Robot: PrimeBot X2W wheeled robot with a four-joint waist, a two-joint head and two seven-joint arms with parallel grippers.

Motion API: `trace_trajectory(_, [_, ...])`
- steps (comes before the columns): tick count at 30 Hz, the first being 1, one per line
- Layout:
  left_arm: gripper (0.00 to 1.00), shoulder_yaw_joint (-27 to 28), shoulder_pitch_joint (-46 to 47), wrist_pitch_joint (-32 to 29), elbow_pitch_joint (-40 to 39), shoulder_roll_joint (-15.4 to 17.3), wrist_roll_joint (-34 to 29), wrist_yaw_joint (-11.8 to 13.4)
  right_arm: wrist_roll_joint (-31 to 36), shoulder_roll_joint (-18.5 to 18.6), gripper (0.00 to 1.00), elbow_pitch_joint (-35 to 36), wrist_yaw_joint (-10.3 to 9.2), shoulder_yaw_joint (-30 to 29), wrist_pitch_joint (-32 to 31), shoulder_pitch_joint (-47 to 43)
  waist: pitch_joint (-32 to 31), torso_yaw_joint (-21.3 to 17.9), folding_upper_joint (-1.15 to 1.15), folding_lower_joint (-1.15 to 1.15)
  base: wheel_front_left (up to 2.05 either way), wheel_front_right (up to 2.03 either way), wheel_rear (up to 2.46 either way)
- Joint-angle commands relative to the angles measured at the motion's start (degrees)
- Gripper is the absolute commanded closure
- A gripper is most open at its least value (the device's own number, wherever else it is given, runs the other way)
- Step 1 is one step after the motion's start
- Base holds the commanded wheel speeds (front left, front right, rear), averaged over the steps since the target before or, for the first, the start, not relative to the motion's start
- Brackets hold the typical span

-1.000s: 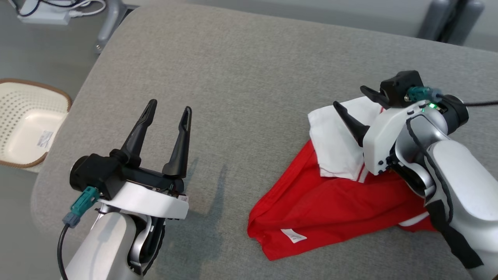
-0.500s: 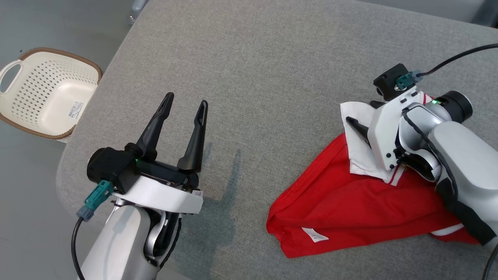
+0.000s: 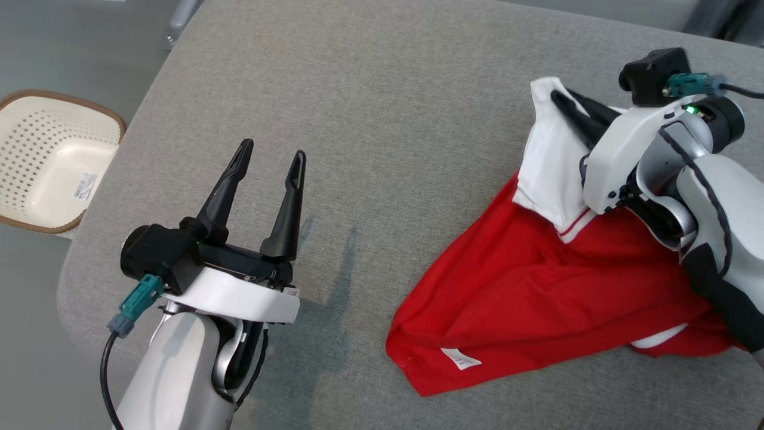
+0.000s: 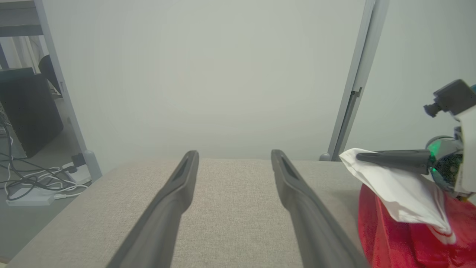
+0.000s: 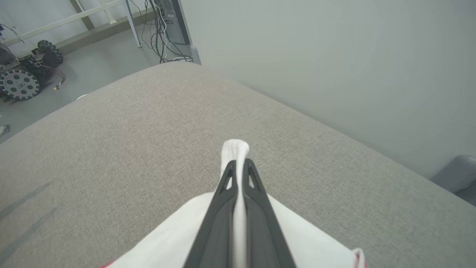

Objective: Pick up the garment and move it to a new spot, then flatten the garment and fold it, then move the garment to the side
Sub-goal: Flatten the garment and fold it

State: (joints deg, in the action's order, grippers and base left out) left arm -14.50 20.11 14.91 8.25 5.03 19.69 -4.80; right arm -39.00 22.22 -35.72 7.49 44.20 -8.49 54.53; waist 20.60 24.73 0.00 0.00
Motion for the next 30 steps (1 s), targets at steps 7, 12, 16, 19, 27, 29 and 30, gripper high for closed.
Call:
trace_trajectory(7, [0.00, 2.0, -0.8, 0.2, 0.5, 1.7, -1.7, -0.3, 1.4, -1.0, 1.00, 3.1, 0.00, -9.0, 11.8, -1.6, -3.0, -6.7, 0.00, 0.00, 0.00, 0.00, 0.00])
trace_trajectory(12, [0.00, 2.6, -1.9, 0.2, 0.5, 3.0, -2.1, 0.0, 3.6, -3.2, 1.00, 4.7, 0.00, -15.7, 15.0, -6.9, -4.4, -11.3, 0.00, 0.00, 0.00, 0.00, 0.00])
trace_trajectory(16, [0.00, 2.2, -1.7, -0.3, 0.1, 3.5, -2.1, 0.2, 4.9, -4.6, 1.00, 6.8, 0.00, -21.1, 17.7, -14.3, -4.8, -13.8, 0.00, 0.00, 0.00, 0.00, 0.00])
trace_trajectory(19, [0.00, 2.5, -2.1, -0.8, -0.3, 4.2, -1.9, 0.4, 5.4, -6.6, 1.00, 9.1, 0.00, -24.9, 20.2, -20.5, -4.8, -15.7, 0.00, 0.00, 0.00, 0.00, 0.00])
trace_trajectory(27, [0.00, 3.2, -3.6, -2.5, -2.0, 6.1, -1.7, 1.3, 4.3, -11.7, 0.00, 13.5, 0.00, -29.0, 22.7, -32.7, -4.9, -20.4, 0.00, 0.00, 0.00, 0.00, 0.00])
trace_trajectory(29, [0.00, 3.3, -4.0, -2.9, -2.5, 6.4, -1.7, 1.5, 4.4, -12.2, 0.00, 14.0, 0.00, -29.6, 22.9, -33.9, -5.1, -21.1, 0.00, 0.00, 0.00, 0.00, 0.00])
trace_trajectory(30, [0.00, 3.5, -4.3, -3.1, -2.7, 6.6, -1.6, 1.7, 4.3, -12.7, 0.00, 14.2, 0.01, -30.0, 23.0, -34.5, -5.3, -21.4, 0.00, 0.00, 0.00, 0.00, 0.00])
